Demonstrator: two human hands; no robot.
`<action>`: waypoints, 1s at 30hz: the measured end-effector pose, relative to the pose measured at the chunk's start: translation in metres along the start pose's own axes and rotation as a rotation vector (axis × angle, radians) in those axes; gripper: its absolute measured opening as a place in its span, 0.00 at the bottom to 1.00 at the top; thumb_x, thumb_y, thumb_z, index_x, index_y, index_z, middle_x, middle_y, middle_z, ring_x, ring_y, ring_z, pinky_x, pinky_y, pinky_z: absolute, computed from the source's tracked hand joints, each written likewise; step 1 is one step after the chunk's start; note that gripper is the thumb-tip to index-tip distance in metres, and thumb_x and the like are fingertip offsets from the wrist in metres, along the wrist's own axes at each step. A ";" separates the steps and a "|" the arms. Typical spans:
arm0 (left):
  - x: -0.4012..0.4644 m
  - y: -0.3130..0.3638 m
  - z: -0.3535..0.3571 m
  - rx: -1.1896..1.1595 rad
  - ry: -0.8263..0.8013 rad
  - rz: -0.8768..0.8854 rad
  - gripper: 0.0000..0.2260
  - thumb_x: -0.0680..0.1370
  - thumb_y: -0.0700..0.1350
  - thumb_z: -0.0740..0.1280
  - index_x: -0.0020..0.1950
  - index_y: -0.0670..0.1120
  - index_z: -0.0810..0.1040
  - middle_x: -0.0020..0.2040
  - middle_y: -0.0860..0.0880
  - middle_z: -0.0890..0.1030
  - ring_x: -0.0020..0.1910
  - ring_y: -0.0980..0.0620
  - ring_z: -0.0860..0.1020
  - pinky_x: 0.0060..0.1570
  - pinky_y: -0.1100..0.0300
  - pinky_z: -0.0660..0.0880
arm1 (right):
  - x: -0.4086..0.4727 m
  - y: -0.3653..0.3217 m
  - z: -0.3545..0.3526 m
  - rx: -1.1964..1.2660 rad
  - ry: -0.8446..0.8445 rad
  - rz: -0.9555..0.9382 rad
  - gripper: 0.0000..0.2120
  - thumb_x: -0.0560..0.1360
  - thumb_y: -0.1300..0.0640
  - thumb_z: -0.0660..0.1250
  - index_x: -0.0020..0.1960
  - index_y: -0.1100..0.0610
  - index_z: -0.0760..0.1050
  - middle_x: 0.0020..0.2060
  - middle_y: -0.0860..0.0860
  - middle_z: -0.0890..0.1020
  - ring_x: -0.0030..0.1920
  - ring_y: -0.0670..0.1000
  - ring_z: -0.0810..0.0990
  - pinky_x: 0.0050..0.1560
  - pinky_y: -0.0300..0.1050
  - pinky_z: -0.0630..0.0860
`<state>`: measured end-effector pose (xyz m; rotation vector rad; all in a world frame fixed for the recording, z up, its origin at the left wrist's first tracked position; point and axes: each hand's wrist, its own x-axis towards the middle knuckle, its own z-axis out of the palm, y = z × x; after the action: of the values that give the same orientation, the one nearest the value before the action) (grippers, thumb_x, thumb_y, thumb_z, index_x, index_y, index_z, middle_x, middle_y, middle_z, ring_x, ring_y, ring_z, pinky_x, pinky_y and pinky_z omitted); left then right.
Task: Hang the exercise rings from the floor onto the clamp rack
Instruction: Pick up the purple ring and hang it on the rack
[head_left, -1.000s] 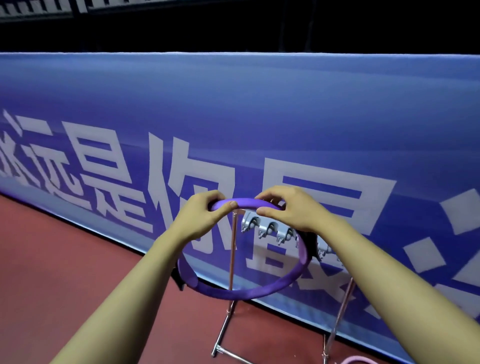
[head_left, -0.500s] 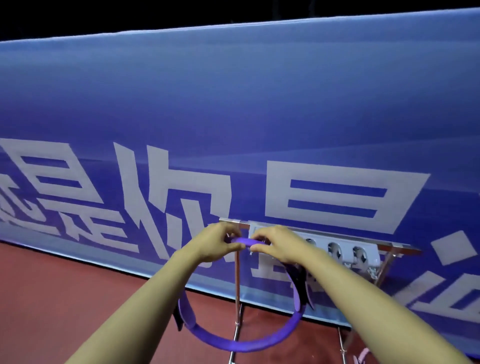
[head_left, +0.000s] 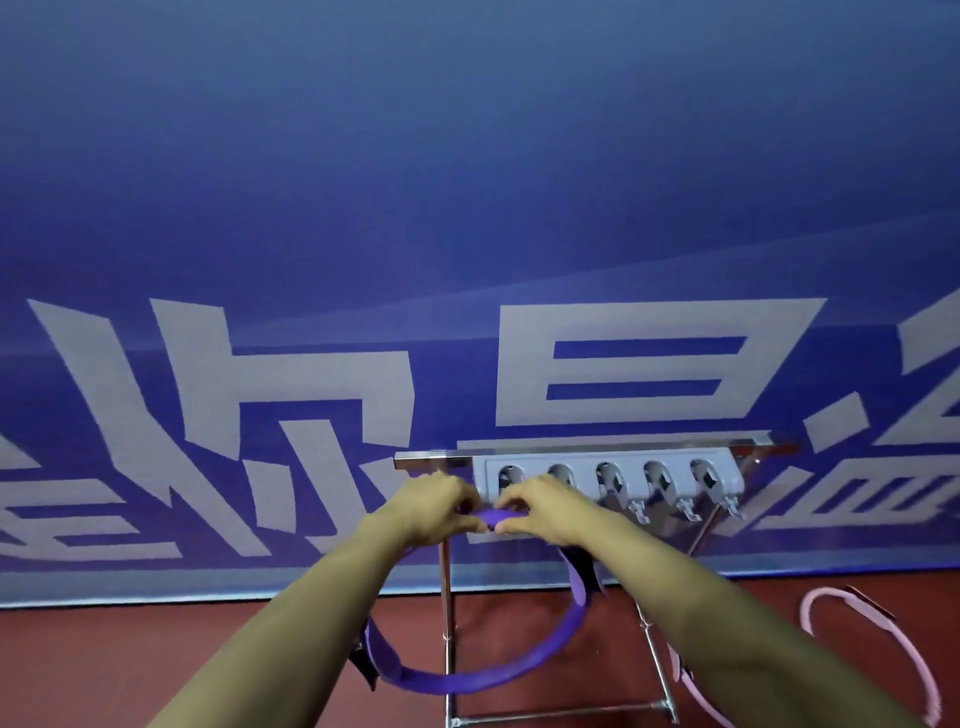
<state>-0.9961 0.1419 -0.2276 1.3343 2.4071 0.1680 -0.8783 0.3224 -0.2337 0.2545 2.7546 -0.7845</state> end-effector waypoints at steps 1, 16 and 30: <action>0.006 -0.006 0.003 -0.003 -0.015 0.006 0.16 0.78 0.61 0.70 0.57 0.50 0.82 0.52 0.50 0.84 0.50 0.46 0.80 0.49 0.51 0.77 | 0.005 0.000 0.003 0.007 0.003 0.025 0.16 0.73 0.40 0.74 0.57 0.46 0.82 0.50 0.46 0.86 0.52 0.49 0.83 0.57 0.51 0.80; 0.057 -0.027 0.006 0.121 -0.107 0.103 0.20 0.74 0.66 0.71 0.59 0.55 0.83 0.56 0.52 0.85 0.57 0.47 0.80 0.53 0.53 0.75 | 0.030 0.009 0.024 -0.026 0.022 0.161 0.15 0.76 0.44 0.72 0.59 0.49 0.83 0.52 0.52 0.85 0.53 0.55 0.83 0.53 0.48 0.78; 0.064 -0.028 0.019 0.077 -0.084 0.021 0.20 0.72 0.62 0.75 0.54 0.50 0.78 0.55 0.48 0.83 0.56 0.44 0.79 0.46 0.54 0.69 | 0.043 0.014 0.033 -0.180 0.094 0.143 0.17 0.77 0.43 0.71 0.61 0.51 0.81 0.59 0.50 0.79 0.61 0.54 0.78 0.61 0.50 0.74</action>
<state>-1.0422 0.1790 -0.2702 1.3723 2.3519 0.0237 -0.9089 0.3203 -0.2806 0.4555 2.8329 -0.4975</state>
